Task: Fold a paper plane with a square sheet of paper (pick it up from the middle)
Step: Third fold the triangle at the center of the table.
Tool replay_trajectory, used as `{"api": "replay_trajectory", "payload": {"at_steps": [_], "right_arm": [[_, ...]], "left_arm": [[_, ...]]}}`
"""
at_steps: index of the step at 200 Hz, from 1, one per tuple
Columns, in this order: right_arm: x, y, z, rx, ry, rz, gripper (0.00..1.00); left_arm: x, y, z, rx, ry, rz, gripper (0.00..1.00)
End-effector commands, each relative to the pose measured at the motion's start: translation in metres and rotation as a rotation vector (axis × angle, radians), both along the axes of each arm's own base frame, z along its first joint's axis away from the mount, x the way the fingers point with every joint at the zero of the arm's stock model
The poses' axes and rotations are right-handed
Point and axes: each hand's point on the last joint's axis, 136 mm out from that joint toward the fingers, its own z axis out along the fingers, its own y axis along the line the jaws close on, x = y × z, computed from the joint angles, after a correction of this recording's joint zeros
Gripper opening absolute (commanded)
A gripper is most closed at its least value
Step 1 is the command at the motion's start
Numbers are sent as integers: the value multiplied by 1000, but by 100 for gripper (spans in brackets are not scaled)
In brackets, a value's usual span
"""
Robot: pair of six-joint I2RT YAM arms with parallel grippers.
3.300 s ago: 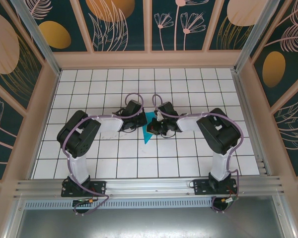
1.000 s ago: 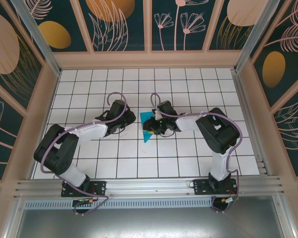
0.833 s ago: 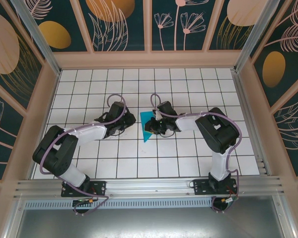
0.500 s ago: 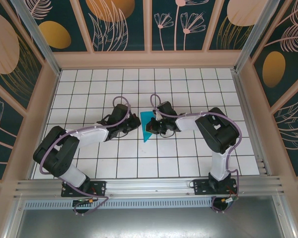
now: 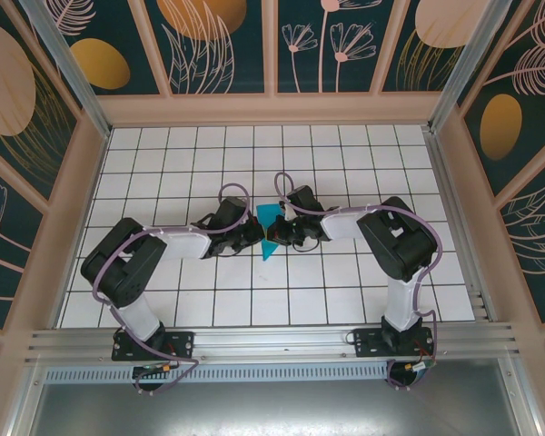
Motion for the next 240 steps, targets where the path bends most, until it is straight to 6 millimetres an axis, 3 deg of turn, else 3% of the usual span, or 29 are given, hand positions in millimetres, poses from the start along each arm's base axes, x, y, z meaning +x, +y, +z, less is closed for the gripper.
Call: {"api": "replay_trajectory", "payload": {"at_steps": [1,77,121,153,240], "right_arm": [[-10,-24,-33,-140,57,-27,0],[-8,-20,-26,-111,45,-22,0],[4,-12,8,26,-6,-22,0],[16,-19,35,84,-67,-46,0],[16,-38,-5,-36,-22,-76,0]], "left_arm": [[8,-6,0,-7,-11,5,0],[0,6,-26,87,44,12,0],[-25,30,-59,264,111,-14,0],[-34,41,-73,355,136,-27,0],[-36,51,-80,450,144,-30,0]]}}
